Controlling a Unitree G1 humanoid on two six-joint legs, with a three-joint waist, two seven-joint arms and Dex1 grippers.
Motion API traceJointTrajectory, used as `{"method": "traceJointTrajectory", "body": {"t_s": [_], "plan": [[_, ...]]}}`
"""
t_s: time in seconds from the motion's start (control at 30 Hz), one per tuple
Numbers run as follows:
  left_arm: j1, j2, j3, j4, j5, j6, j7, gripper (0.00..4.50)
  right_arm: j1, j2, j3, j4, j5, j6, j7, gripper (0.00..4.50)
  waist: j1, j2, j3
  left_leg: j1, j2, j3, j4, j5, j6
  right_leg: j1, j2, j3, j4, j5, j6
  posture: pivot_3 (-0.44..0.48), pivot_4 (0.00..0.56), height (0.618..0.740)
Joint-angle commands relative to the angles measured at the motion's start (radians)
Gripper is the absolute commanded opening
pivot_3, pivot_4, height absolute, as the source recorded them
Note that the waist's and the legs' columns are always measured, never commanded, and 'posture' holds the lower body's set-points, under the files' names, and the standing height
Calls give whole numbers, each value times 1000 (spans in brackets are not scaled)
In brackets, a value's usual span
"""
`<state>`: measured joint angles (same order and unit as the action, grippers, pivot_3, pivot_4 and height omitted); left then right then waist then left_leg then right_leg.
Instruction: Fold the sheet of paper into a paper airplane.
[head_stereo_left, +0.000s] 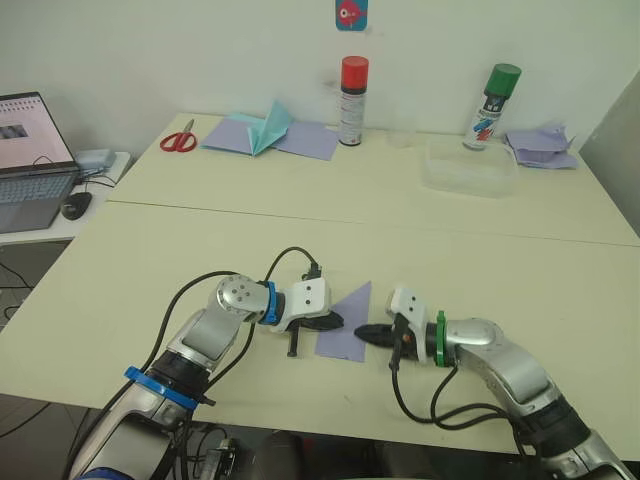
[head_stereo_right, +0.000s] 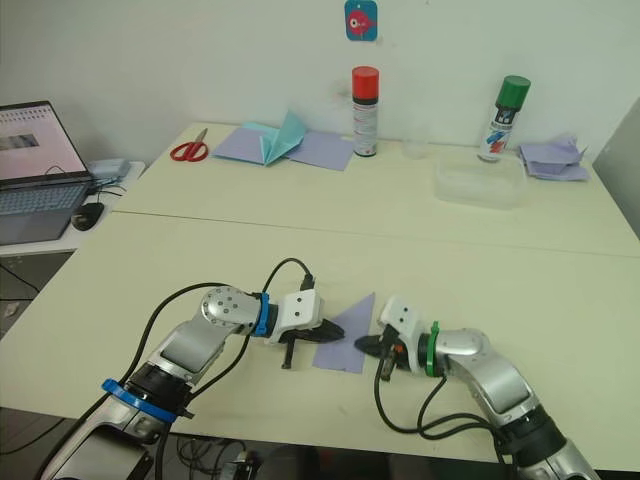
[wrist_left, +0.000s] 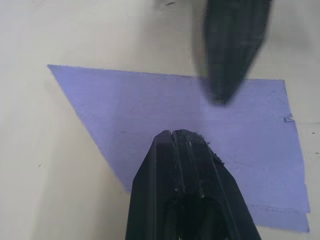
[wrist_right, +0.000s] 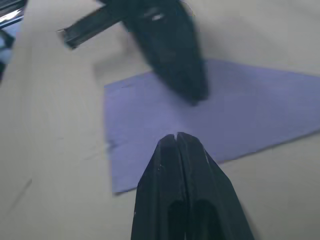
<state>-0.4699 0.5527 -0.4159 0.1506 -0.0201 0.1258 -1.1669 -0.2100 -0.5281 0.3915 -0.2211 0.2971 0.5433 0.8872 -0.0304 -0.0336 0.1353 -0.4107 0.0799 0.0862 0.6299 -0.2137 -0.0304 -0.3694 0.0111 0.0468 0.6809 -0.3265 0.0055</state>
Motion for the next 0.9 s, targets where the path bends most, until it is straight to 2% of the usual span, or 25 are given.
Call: {"method": "traceJointTrajectory", "body": {"t_s": [0.03,0.17,0.37,0.5,0.67,0.8,0.9], "plan": [[38,17,-55,104,84,32,13,0,27,-71,43,-58,15,66,86,12,0,0,-1,1,0,0,0,0,0,1,-1,0,0,0,0,0,150,740],[36,13,-56,113,83,29,19,0,30,-92,14,-81,53,87,113,12,0,0,-4,2,0,0,0,0,0,2,-1,0,-1,-1,-1,0,150,740],[46,-25,16,106,0,99,34,0,-23,77,-152,-47,102,63,-59,12,1,1,-3,2,0,0,0,0,0,1,-1,0,0,-1,-1,0,150,740],[41,-23,60,107,-38,117,35,0,-40,114,-100,-3,-4,66,-146,12,1,1,-3,2,-1,0,0,0,0,1,-1,0,0,-1,-1,0,150,740],[-20,-5,146,72,-137,145,-9,0,-39,94,-16,32,-85,78,-151,12,-1,2,-2,-2,0,1,0,0,0,-3,-1,0,0,-1,-1,0,150,740],[-128,29,166,120,-157,106,-96,965,-43,83,7,46,-105,73,-135,0,0,1,1,-5,1,0,0,0,0,-5,2,0,0,-1,-1,0,150,740],[-241,30,127,290,-85,-102,-159,1953,-49,84,2,60,-105,70,-127,0,1,-1,3,-5,0,-1,0,0,0,-5,3,-1,0,-1,-1,0,150,740]]}}
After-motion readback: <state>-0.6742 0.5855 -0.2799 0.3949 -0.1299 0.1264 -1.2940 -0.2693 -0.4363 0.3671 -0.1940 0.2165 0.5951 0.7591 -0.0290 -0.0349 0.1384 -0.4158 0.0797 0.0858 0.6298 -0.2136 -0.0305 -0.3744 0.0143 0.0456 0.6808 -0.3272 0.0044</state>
